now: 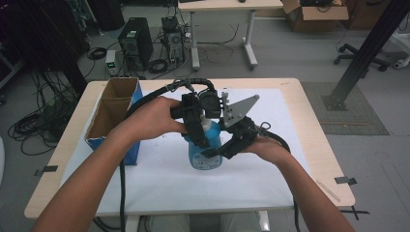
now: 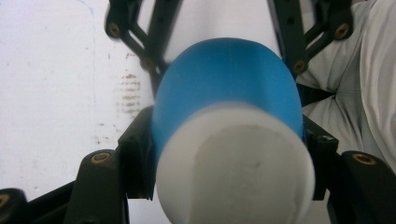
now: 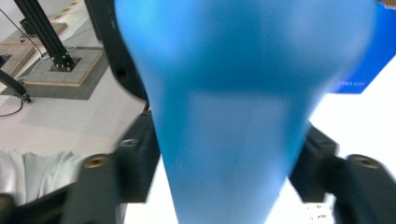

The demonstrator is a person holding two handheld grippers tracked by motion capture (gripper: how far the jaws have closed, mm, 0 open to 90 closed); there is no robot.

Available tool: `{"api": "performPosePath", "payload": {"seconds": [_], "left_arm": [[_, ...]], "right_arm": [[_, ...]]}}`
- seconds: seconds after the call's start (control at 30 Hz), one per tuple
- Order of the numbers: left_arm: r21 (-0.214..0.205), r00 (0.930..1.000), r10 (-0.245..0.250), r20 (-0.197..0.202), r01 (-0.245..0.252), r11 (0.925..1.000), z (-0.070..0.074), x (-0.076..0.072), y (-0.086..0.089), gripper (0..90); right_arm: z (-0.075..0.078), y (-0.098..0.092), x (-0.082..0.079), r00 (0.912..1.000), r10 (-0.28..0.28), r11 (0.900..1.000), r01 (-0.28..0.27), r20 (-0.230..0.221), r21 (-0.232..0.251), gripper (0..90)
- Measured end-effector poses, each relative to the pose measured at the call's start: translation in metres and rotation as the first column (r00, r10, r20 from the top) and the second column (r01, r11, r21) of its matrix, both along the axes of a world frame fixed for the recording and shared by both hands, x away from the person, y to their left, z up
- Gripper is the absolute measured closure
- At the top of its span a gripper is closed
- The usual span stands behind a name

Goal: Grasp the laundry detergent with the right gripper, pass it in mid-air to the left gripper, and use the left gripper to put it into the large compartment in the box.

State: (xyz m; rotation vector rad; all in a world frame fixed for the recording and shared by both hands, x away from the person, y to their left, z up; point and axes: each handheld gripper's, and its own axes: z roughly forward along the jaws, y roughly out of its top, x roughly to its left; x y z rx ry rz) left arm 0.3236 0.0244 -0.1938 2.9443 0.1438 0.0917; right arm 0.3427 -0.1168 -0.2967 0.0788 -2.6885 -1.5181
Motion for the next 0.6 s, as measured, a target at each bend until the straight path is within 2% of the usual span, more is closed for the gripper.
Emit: {"api": "performPosePath", "payload": {"seconds": [0.07, 0.17, 0.23, 0.37, 0.5, 0.6], "left_arm": [[0.003, 1.0, 0.005, -0.001, -0.005, 1.0, 0.002, 0.0, 0.001, 37.9], [-0.007, 0.9996, 0.029, -0.007, -0.029, 0.9996, 0.005, 0.001, 0.005, 37.8], [0.004, 0.9992, 0.041, 0.001, -0.041, 0.9992, 0.008, 0.001, 0.006, 37.9], [0.015, 0.9969, 0.074, 0.025, -0.075, 0.9971, 0.013, 0.002, 0.009, 37.8], [0.021, 0.9927, 0.115, 0.037, -0.116, 0.9931, 0.018, 0.005, 0.014, 37.8], [0.022, 0.9876, 0.15, 0.046, -0.151, 0.9882, 0.023, 0.007, 0.017, 37.9]], "right_arm": [[0.0, -0.004, 0.001, 0.9999, -0.006, 0.9998, 0.006, -0.015, -0.019, 25.4], [-0.001, -0.017, 0.002, 0.999, -0.02, 0.9992, 0.019, -0.04, -0.034, 22.4], [-0.001, -0.025, 0.003, 0.9984, -0.047, 0.9973, 0.045, -0.03, -0.057, 17.8], [0.001, -0.044, 0.006, 0.9919, -0.127, 0.9862, 0.125, -0.005, -0.108, 12.6], [0.006, -0.062, 0.006, 0.9848, -0.173, 0.9733, 0.173, 0.014, -0.151, 10.5], [0.01, -0.074, 0.007, 0.9783, -0.204, 0.9601, 0.207, 0.033, -0.188, 9.3]]}}
